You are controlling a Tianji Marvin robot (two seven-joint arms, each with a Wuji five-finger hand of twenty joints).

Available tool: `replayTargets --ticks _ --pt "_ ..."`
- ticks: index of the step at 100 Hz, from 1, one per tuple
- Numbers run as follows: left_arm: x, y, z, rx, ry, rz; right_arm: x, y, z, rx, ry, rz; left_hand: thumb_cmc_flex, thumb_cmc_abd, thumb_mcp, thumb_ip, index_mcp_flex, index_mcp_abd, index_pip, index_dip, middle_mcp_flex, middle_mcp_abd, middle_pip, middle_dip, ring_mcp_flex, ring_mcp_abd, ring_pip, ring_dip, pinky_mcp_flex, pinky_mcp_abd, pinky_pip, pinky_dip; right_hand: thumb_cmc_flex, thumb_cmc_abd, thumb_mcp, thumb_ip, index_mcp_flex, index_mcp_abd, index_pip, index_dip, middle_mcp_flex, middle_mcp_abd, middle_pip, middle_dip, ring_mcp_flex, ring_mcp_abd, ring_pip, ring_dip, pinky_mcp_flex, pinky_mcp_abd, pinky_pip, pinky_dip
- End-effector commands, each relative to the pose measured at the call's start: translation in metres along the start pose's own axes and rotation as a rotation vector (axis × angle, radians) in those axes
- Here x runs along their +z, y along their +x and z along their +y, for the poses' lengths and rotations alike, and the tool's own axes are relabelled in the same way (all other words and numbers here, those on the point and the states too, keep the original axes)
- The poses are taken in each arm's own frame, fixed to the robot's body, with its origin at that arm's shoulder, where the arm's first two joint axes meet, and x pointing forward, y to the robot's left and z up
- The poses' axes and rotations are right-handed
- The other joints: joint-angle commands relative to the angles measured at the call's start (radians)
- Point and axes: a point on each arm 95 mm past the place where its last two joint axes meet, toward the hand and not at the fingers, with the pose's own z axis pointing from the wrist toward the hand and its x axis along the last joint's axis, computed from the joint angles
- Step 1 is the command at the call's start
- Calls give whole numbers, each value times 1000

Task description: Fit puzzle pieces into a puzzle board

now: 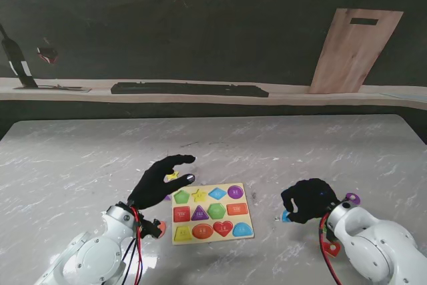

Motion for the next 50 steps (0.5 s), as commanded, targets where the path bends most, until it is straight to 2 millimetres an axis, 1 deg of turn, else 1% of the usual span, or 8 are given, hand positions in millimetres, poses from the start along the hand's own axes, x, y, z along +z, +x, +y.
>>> replayTargets --ticks 1,13,21,25,37,50 --pt "0 2 1 -12 3 1 12 13 5 8 1 52 8 26 -26 -11 16 -30 -13 -2 8 -24 -19 -1 32 -23 -23 8 -6 4 -13 19 32 -1 99 21 88 -77 45 -3 33 23 23 -5 28 0 23 5 2 35 31 25" --pt "-1 2 0 -8 6 2 31 31 5 21 16 107 8 27 -26 -11 17 -31 -13 -2 8 -24 -20 -1 32 -23 -24 7 -4 5 -13 20 32 -5 105 20 88 -73 46 -4 35 27 25 -4 31 -1 25 5 3 34 30 23" --pt "-1 1 0 -10 6 0 40 43 3 43 39 126 9 27 -26 -11 17 -30 -13 -2 9 -23 -20 -1 32 -23 -24 7 -6 6 -14 20 33 -9 112 19 92 -62 49 -4 36 39 38 2 37 3 49 16 8 41 41 28" --pt "-1 1 -1 -11 6 -2 43 49 2 55 54 129 8 28 -26 -11 16 -30 -14 -3 7 -24 -20 -2 32 -23 -24 7 -6 6 -14 20 35 -15 120 20 96 -49 54 -3 37 53 56 15 39 6 85 34 8 48 57 38" --pt "1 0 -1 -16 1 -9 51 66 0 89 102 120 9 27 -26 -11 16 -29 -14 -3 6 -23 -21 -2 31 -22 -25 7 -5 4 -14 20 40 -25 128 24 100 -41 56 -1 38 65 68 24 40 14 110 48 4 55 71 50" --pt "2 -2 -1 -19 -5 -11 56 80 -2 126 134 103 9 27 -26 -11 17 -30 -15 -3 7 -23 -20 -2 32 -23 -24 7 -6 5 -15 20 44 -31 133 27 103 -32 58 1 41 72 71 27 44 23 119 51 4 62 82 57"
